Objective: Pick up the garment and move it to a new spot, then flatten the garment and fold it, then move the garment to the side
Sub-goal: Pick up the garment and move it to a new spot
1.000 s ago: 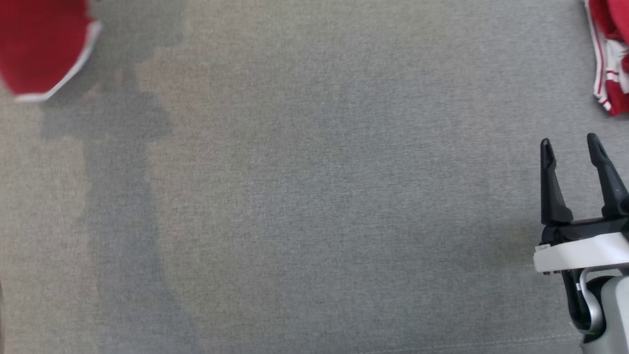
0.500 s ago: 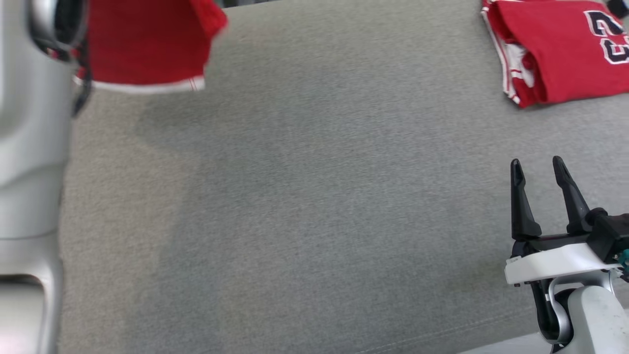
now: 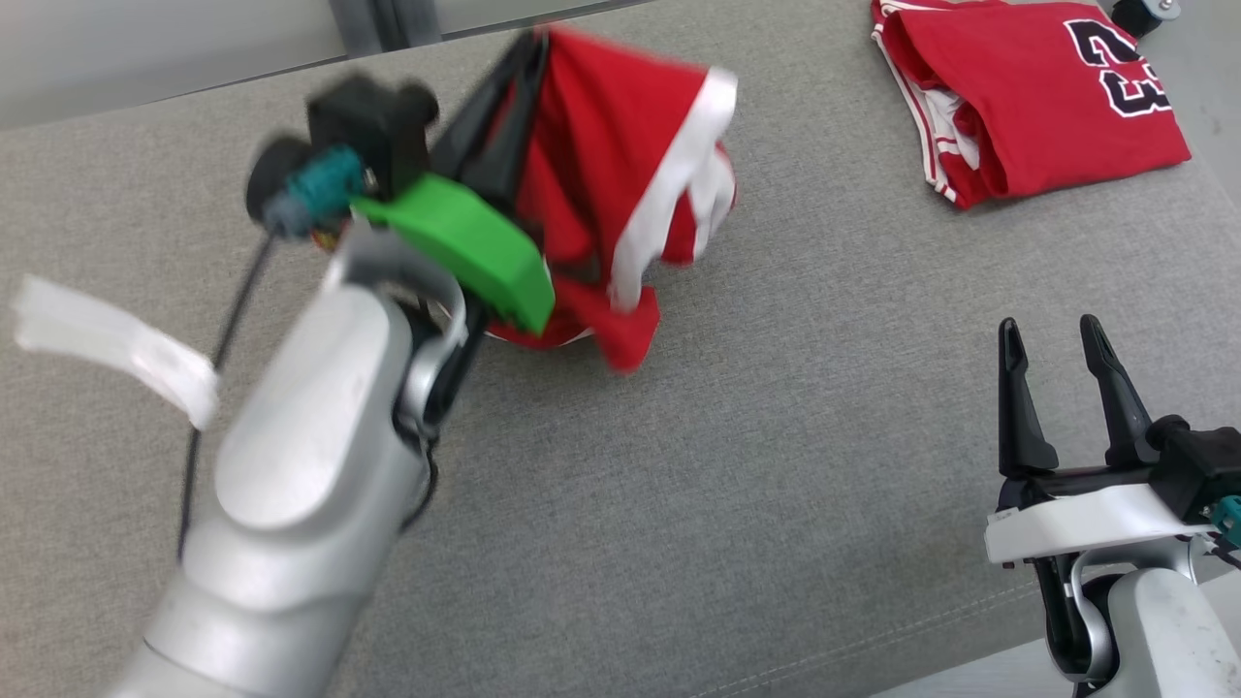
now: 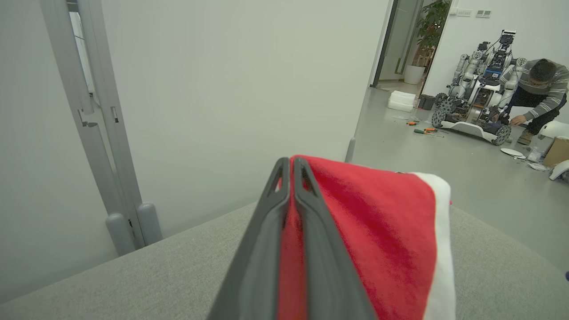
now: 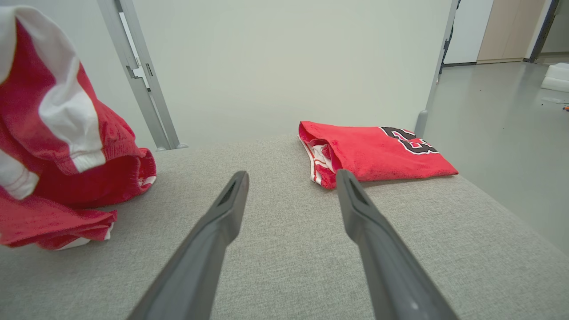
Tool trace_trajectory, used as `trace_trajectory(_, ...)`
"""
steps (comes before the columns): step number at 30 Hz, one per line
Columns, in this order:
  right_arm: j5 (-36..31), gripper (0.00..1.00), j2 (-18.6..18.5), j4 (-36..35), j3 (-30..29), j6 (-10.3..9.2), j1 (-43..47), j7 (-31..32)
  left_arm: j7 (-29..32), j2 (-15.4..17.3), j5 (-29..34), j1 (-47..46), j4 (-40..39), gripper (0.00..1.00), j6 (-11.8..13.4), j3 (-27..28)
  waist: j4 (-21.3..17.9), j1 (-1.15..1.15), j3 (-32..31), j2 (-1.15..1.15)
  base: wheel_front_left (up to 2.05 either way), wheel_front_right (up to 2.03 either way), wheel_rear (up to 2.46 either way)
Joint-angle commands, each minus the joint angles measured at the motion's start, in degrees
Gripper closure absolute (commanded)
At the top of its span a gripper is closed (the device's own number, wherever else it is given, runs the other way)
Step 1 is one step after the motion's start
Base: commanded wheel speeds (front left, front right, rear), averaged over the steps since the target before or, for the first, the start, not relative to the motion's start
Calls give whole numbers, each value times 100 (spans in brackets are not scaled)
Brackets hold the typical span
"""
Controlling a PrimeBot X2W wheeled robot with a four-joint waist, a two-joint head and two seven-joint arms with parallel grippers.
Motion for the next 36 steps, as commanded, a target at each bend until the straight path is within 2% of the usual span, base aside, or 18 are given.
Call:
trace_trajectory(1, 6, 0, 16, -6, 15, -9, 40, -24, -78, -27, -52, 330, 54, 100, 61, -53, 31, 0, -7, 0, 0, 0, 0)
trace_trajectory(4, 2, 0, 25, 29, 57, -9, 51, -24, -256, -126, -122, 853, 142, 100, 129, -159, 57, 0, -26, 0, 0, 0, 0)
trace_trajectory(11, -7, 0, -41, 130, 142, -9, 111, -23, -387, -261, -212, 1754, 499, 100, -52, -719, 187, 0, -189, 0, 0, 0, 0)
trace_trajectory(12, -13, 0, -50, 141, 161, -9, 119, -22, -405, -268, -216, 1802, 526, 69, -69, -760, 204, 0, -219, 0, 0, 0, 0)
trace_trajectory(13, -16, 0, -63, 150, 181, -9, 120, -22, -468, -280, -226, 1841, 548, 0, -61, -787, 231, 0, -254, 0, 0, 0, 0)
trace_trajectory(20, -23, 0, -132, 198, 213, -9, 213, -21, -894, -311, -223, 1790, 508, 0, -14, -740, 508, 0, -593, 0, 0, 0, 0)
trace_trajectory(24, 5, 0, -157, 201, 266, -9, 286, -21, -1110, -147, -208, 1912, 448, 0, 6, -647, 683, 0, -786, 0, 0, 0, 0)
trace_trajectory(36, -40, 0, -188, 237, 276, -9, 460, -21, -1491, 536, -181, 2800, -58, 0, 480, 394, 1192, 0, -1222, 0, 0, 0, 0)
